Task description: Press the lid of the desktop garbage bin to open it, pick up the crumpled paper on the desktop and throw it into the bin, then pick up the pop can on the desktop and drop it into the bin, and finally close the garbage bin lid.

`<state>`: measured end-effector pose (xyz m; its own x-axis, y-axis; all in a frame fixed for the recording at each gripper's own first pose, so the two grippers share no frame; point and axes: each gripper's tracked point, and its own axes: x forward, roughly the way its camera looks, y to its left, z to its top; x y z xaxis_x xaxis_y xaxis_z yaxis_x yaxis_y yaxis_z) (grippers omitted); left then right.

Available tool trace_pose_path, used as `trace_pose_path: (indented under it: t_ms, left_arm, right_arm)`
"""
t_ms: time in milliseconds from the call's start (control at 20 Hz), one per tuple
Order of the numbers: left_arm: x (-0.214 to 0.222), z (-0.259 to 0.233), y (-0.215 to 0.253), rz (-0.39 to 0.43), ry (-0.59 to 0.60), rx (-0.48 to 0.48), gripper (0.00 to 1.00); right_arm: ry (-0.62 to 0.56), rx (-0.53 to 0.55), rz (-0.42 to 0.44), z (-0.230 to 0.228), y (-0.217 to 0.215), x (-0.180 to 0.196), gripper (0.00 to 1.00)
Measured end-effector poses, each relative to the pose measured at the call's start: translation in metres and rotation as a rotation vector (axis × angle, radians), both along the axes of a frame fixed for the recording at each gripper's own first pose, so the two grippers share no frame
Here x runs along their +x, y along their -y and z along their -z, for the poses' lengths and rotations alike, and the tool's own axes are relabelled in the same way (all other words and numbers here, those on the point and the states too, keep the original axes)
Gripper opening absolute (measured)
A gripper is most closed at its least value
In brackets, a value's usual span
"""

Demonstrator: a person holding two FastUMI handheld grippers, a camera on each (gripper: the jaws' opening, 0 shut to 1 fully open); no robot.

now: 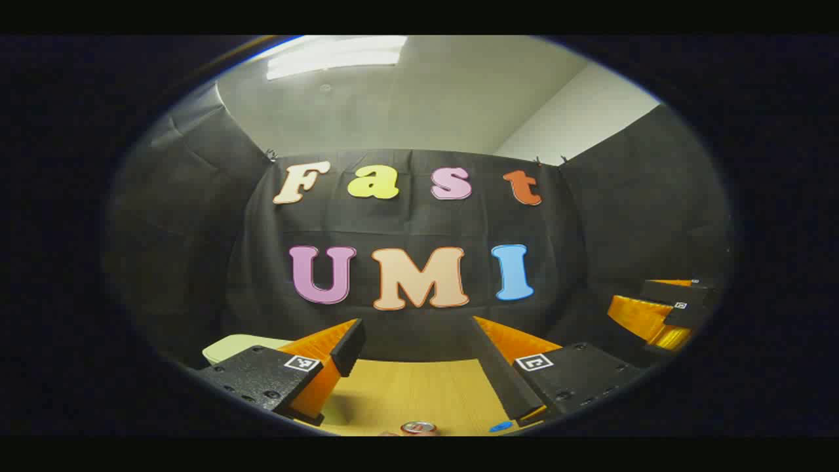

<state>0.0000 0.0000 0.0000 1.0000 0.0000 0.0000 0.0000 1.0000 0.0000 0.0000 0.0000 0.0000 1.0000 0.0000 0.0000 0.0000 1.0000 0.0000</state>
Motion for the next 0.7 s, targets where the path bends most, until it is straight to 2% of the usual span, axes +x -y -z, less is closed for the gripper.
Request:
trace_pose_path:
  t_ms: [150,700]
  left_arm:
    - [0.000,-0.002,-0.003,-0.017,0.007,-0.005,0.92]
    - [0.000,0.011,-0.016,-0.054,-0.035,0.017,0.90]
  right_arm:
    - [-0.025,-0.005,0.015,0.008,0.002,0.002,0.97]
    - [-0.065,0.040,0.016,0.018,0.003,0.015,0.97]
